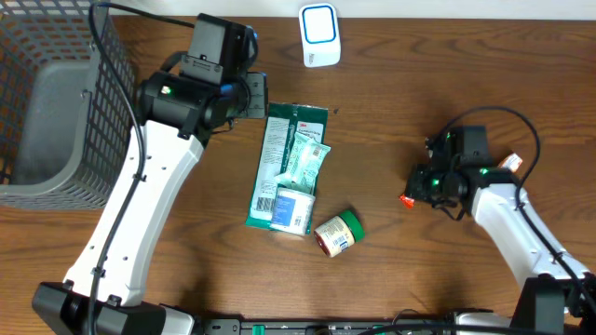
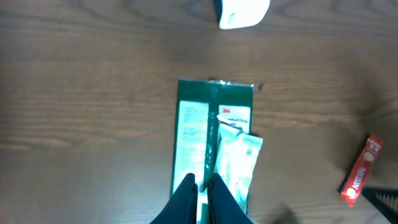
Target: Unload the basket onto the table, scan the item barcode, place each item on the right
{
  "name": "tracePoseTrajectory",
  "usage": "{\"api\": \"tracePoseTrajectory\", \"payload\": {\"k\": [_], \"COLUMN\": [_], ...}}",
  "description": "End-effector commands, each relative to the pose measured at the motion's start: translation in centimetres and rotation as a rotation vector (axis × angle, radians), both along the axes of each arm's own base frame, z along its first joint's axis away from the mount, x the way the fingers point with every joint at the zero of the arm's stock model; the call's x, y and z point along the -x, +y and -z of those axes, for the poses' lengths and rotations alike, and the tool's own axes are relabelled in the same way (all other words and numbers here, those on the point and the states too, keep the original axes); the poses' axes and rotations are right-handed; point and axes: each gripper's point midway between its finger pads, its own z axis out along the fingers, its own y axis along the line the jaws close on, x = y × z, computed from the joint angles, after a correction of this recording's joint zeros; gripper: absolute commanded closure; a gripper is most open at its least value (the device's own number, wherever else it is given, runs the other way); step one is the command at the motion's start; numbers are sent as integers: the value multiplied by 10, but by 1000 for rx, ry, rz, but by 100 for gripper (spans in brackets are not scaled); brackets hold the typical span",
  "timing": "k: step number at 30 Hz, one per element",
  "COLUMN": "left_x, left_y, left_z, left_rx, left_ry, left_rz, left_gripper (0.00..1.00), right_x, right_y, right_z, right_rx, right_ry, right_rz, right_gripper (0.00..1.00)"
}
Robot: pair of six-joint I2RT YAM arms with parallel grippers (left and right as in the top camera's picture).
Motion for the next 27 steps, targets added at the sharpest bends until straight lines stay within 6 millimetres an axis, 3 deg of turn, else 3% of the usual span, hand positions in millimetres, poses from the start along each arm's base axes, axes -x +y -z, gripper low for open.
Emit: {"api": "tracePoseTrajectory", "payload": {"k": [1,3,8,13,19,27], "left_x": [1,2,3,4,4,4], "left_y": [9,9,9,9,10,10], "left_z": [14,18,21,21,21,21], "left_rx": [-27,-30,-33,-34,-34,-34], "left_ry": [46,56,65,66,68,68], "left_rz": [-16,-15,-15,-15,-15,-15], "left_gripper": [90,90,89,89,88,86], "right_x": [7,11,20,15,0,2], "right_y": [9,4,-34,-63,-80,-105], "right_z": [20,31,48,44,33,30], "right_rx": [-22,4,206,382,473,560], "right_ry": [-19,-18,-6,-51,-130,-126], "right_rz": [39,81,210,210,245,282], "right_gripper": [99,99,99,99,99,99]}}
